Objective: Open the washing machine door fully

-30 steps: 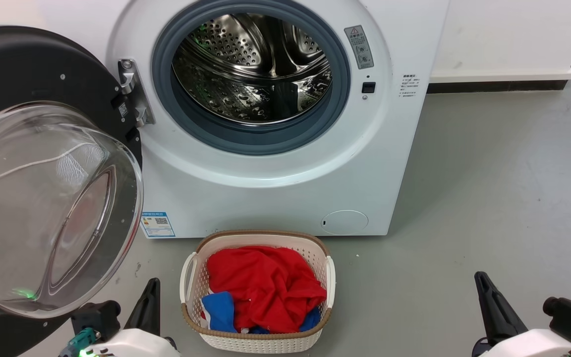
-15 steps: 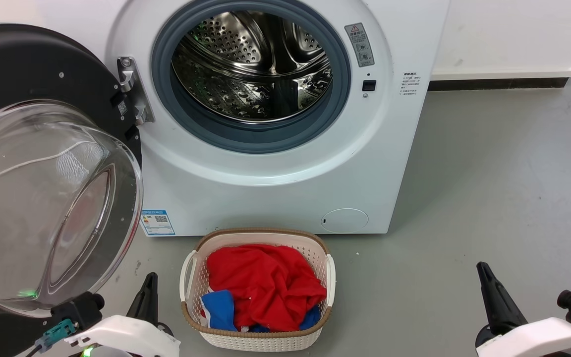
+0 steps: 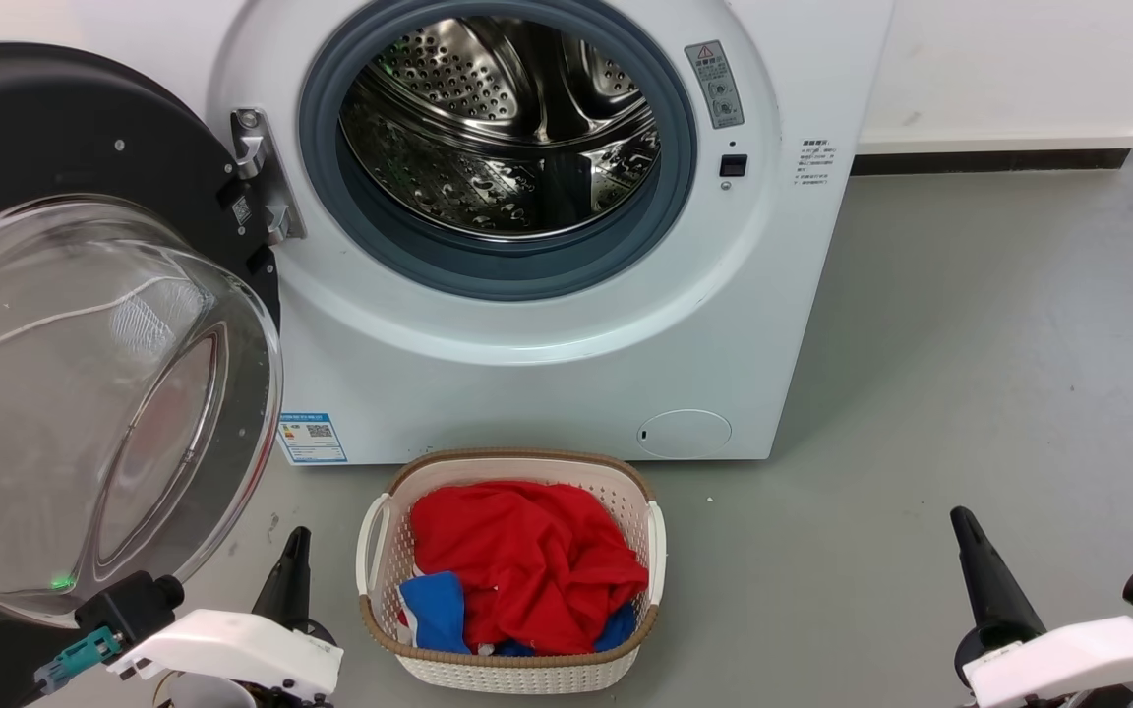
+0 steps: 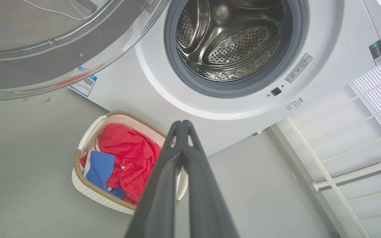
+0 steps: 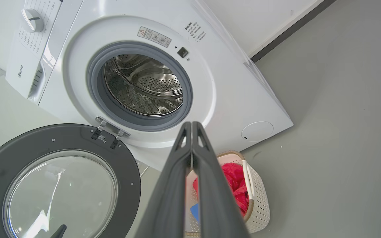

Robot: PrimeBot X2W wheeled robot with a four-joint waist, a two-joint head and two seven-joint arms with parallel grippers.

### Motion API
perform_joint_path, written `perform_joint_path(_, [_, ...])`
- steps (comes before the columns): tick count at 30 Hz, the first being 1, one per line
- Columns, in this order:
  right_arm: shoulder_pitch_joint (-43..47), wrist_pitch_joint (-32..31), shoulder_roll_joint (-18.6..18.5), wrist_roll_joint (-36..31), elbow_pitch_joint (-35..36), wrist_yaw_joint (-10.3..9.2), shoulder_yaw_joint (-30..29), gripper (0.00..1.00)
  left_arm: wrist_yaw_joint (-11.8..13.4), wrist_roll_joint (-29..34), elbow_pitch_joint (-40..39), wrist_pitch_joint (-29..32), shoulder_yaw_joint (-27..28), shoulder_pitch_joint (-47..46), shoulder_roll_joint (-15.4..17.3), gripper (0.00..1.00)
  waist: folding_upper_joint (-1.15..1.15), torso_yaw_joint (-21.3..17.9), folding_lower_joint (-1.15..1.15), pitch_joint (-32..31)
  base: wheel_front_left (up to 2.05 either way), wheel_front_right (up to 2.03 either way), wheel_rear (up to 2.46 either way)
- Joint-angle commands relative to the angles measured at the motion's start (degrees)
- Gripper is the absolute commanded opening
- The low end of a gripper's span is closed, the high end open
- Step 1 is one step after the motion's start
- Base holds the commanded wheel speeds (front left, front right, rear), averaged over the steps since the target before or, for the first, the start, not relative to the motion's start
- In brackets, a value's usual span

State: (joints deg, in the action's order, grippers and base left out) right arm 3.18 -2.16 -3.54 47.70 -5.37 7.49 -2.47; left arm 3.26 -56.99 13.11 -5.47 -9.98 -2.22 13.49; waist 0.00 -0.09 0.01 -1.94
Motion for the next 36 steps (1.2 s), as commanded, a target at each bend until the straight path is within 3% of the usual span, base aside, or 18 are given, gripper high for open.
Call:
perform_joint_path(1, [-1.94, -0.13, -0.40, 2.00, 0.25, 0.00, -0.17, 0.00, -0.60, -1.55, -0.49, 0.42, 1.04, -1.66, -0.13, 0.00, 0.00, 0.00, 0.00, 0.04, 0.00, 0.00, 0.00])
perform_joint_path(36, [-5.98, -1.79, -0.45, 24.46, -4.29, 0.00, -1.46, 0.00, -5.96, -19.10, 0.19, 6.19, 8.79, -3.12, -5.31, 0.00, 0.00, 0.04, 0.00, 0.91, 0.00, 0.00, 0.00])
